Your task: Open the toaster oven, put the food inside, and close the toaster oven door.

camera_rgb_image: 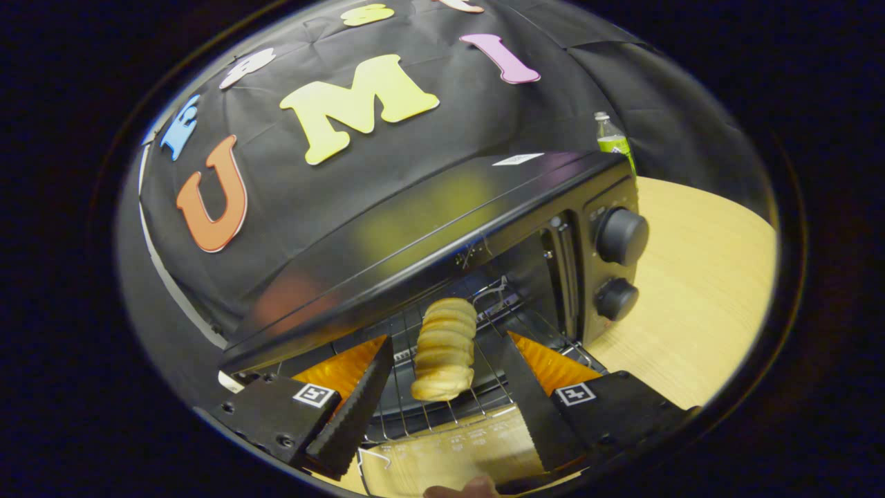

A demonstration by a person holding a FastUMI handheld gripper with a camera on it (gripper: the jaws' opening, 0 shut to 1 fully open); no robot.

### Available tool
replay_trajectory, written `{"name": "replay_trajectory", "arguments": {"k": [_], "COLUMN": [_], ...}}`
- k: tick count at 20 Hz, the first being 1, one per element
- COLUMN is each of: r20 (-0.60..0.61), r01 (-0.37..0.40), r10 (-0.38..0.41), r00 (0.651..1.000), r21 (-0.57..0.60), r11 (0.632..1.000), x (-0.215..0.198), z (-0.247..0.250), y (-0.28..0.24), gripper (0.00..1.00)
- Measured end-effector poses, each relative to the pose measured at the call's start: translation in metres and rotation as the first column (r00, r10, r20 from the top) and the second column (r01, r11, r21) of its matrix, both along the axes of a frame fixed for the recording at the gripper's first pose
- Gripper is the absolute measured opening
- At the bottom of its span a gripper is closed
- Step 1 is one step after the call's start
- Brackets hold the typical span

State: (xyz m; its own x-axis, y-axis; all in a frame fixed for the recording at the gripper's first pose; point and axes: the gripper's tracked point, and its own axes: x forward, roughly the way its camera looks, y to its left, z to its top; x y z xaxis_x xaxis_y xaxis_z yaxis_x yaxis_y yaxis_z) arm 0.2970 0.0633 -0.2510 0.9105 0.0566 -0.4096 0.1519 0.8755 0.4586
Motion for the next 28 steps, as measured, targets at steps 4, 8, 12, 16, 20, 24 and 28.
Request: {"name": "replay_trajectory", "arguments": {"k": [4, 8, 12, 16, 20, 24, 28], "r20": [0.009, 0.010, -0.002, -0.029, -0.082, -0.184, -0.285], "r01": [-0.079, -0.184, -0.264, -0.312, -0.328, -0.372, -0.394], "r10": [0.080, 0.186, 0.270, 0.316, 0.320, 0.328, 0.313], "r00": [0.997, 0.983, 0.963, 0.948, 0.944, 0.927, 0.906], "r21": [-0.043, -0.112, -0.208, -0.269, -0.336, -0.326, -0.298], "r11": [0.996, 0.977, 0.942, 0.911, 0.883, 0.869, 0.870], "x": [-0.045, -0.095, -0.142, -0.173, -0.189, -0.196, -0.194], "z": [0.008, 0.024, 0.032, 0.020, -0.009, -0.052, -0.086], "y": [0.011, 0.023, 0.028, 0.027, 0.016, 0.013, 0.011], "gripper": [1.00, 1.00, 1.00, 1.00, 1.00, 1.00, 1.00]}}
